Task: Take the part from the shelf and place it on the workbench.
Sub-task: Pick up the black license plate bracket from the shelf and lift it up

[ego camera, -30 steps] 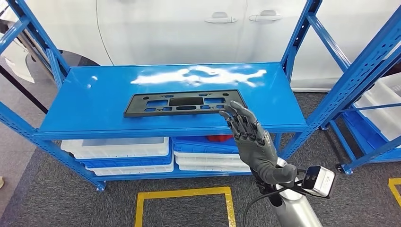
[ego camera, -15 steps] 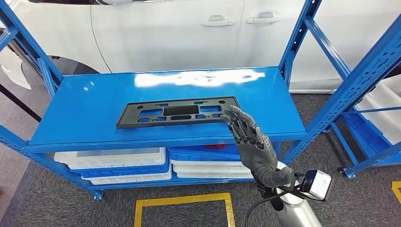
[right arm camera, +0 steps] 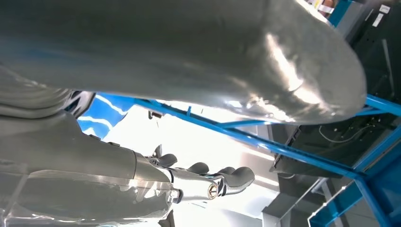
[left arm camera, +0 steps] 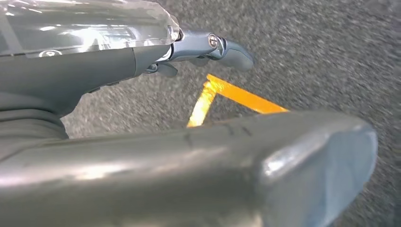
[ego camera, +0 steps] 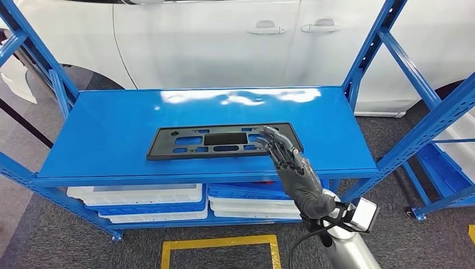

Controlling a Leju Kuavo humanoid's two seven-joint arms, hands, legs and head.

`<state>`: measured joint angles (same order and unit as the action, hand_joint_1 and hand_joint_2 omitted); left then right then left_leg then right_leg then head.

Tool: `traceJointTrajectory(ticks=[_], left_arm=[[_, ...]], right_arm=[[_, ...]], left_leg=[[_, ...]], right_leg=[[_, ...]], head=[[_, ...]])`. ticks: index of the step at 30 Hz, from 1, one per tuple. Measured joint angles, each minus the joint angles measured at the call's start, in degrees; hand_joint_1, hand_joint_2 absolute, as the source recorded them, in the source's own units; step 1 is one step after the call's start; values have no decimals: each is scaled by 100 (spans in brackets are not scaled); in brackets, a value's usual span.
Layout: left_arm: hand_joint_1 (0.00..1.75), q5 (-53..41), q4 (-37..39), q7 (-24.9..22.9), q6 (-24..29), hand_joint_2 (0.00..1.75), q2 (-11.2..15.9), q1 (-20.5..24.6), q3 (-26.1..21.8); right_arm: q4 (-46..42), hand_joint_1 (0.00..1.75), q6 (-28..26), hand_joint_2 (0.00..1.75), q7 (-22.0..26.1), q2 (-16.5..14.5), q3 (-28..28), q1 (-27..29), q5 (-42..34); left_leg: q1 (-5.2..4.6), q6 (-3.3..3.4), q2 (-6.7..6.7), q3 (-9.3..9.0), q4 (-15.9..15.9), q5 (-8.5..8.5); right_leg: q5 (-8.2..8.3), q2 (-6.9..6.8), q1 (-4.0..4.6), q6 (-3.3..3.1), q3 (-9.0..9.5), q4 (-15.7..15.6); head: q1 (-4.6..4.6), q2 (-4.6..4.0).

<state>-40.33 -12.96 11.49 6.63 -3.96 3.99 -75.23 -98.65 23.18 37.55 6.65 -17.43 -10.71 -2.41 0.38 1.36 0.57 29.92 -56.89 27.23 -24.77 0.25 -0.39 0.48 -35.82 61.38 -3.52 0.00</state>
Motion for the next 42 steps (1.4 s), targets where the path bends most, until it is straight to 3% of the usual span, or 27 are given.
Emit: traceJointTrajectory(ticks=[1,3,6,8,10,11,12,13,15,16,17,20,22,24,26,27,28,30,31,32,34,37,40,41,42], left_arm=[[0,-1,0,10,-7,0,-9,4,0],[0,-8,0,38,-18,0,-19,6,0],[0,-46,0,73,-28,0,-23,-3,1],[0,-72,0,80,-37,0,-28,-3,2],[0,-78,0,75,-41,0,-29,-11,2],[0,-80,0,73,-40,0,-28,-24,2],[0,-80,0,71,-40,0,-28,-37,2],[0,-81,0,71,-41,0,-28,-49,2],[0,-82,0,70,-41,0,-27,-56,2],[0,-83,0,69,-41,0,-26,-52,2],[0,-83,0,67,-41,0,-25,-49,2],[0,-105,0,61,-56,0,-25,-54,2],[0,-126,0,67,-82,0,-30,-52,2],[0,-140,0,71,-98,0,-33,-42,2],[0,-161,0,69,-98,0,-33,-36,2],[0,-172,0,67,-97,0,-33,-37,2],[0,-181,0,63,-93,0,-34,-40,2],[0,-200,0,50,-74,0,-42,-40,2],[0,-213,0,46,-57,0,-46,-35,2],[0,-226,0,46,-40,0,-49,-29,2],[0,-246,0,51,-14,0,-50,-14,2],[0,-252,0,55,-5,0,-58,10,3],[0,-254,0,56,-5,0,-70,4,3],[0,-253,0,56,-5,0,-69,-4,3],[0,-253,0,56,-5,0,-69,-12,2]], right_arm=[[20,0,-27,0,0,6,-5,1,30],[72,0,-130,0,0,26,-32,13,139],[153,0,-514,0,0,56,-146,30,514],[202,0,-798,0,0,59,-275,40,800],[260,0,-943,0,0,60,-390,69,965],[286,0,-973,0,0,61,-431,87,1003],[307,0,-990,0,0,63,-462,99,1020],[323,0,-998,0,0,64,-486,105,1031],[350,0,-1009,0,0,67,-523,105,1049],[362,0,-1023,0,0,68,-539,104,1067],[375,0,-1047,0,0,69,-551,103,1094],[423,0,-1249,0,-9,73,-593,85,1358],[481,0,-1566,87,-35,75,-683,23,1778],[606,0,-1989,175,-80,76,-847,-73,2322],[770,0,-2427,175,-156,76,-1060,-154,2858],[852,0,-2659,175,-209,75,-1174,-195,3118],[930,0,-2917,175,-275,74,-1285,-245,3375],[1094,0,-3505,175,-432,57,-1498,-379,3891],[1194,0,-3820,175,-527,27,-1609,-456,4138],[1310,0,-4118,175,-631,-17,-1729,-538,4357],[1552,0,-4558,175,-810,-136,-2000,-708,4634],[1797,0,-4755,175,-920,-283,-2303,-905,4735],[1951,0,-4789,175,-955,-344,-2453,-1008,4740],[1992,0,-4792,175,-963,-349,-2492,-1020,4740],[2028,0,-4793,175,-970,-352,-2524,-1025,4739]], left_leg=[[0,-29,1,-12,-5,29],[9,-100,-1,-5,-1,63],[5,-202,-14,-29,-96,178],[19,-252,-19,226,-651,445],[32,-295,-22,696,-1443,717],[34,-306,-22,866,-1666,725],[34,-307,-22,920,-1653,608],[33,-297,-22,856,-1403,383],[18,-240,-22,536,-578,-97],[4,-205,-22,406,-262,-229],[-12,-174,-21,339,-88,-275],[-14,-92,-17,311,-1,-263],[16,-27,-23,269,54,-275],[20,13,-32,248,69,-265],[17,20,-30,241,60,-244],[17,14,-26,231,50,-227],[18,3,-20,216,34,-206],[15,-34,-13,181,-4,-150],[7,-59,-11,174,-25,-125],[-2,-90,-12,174,-37,-107],[-3,-163,-17,178,-39,-94],[27,-271,-23,253,-244,58],[42,-340,-26,769,-1309,548],[44,-351,-26,945,-1626,635],[44,-353,-26,1037,-1756,611]], right_leg=[[89,-2,19,-33,94,-250],[49,2,62,-80,116,-347],[21,11,20,-156,203,-431],[-6,-1,-7,-203,281,-473],[-48,-10,-5,-225,316,-472],[-71,-9,-2,-227,336,-469],[-95,-4,0,-225,362,-465],[-123,1,2,-219,399,-461],[-184,8,17,-193,475,-451],[-208,10,26,-170,494,-443],[-225,11,33,-145,497,-438],[-257,12,30,-57,493,-432],[-426,7,23,-7,387,-174],[-761,3,2,28,35,513],[-942,2,-20,55,-340,1156],[-868,1,-31,63,-404,1208],[-684,-2,-42,62,-349,1022],[-252,-10,-48,40,-13,245],[-131,-10,-39,17,125,-70],[-86,-5,-29,-8,203,-255],[-104,14,-1,-71,207,-314],[-101,1,-20,-176,247,-361],[-120,-27,-16,-234,274,-373],[-127,-29,-8,-241,279,-372],[-137,-29,-1,-245,289,-370]], head=[[0,0],[-1,0],[-1,0],[-3,0],[-4,0],[-4,0],[-4,0],[-4,0],[-3,0],[-3,0],[-3,0],[-3,0],[-3,0],[-2,0],[-2,0],[-2,0],[-2,0],[-2,0],[-2,0],[-2,0],[-2,0],[-2,0],[-2,0],[-2,0],[-2,0]])
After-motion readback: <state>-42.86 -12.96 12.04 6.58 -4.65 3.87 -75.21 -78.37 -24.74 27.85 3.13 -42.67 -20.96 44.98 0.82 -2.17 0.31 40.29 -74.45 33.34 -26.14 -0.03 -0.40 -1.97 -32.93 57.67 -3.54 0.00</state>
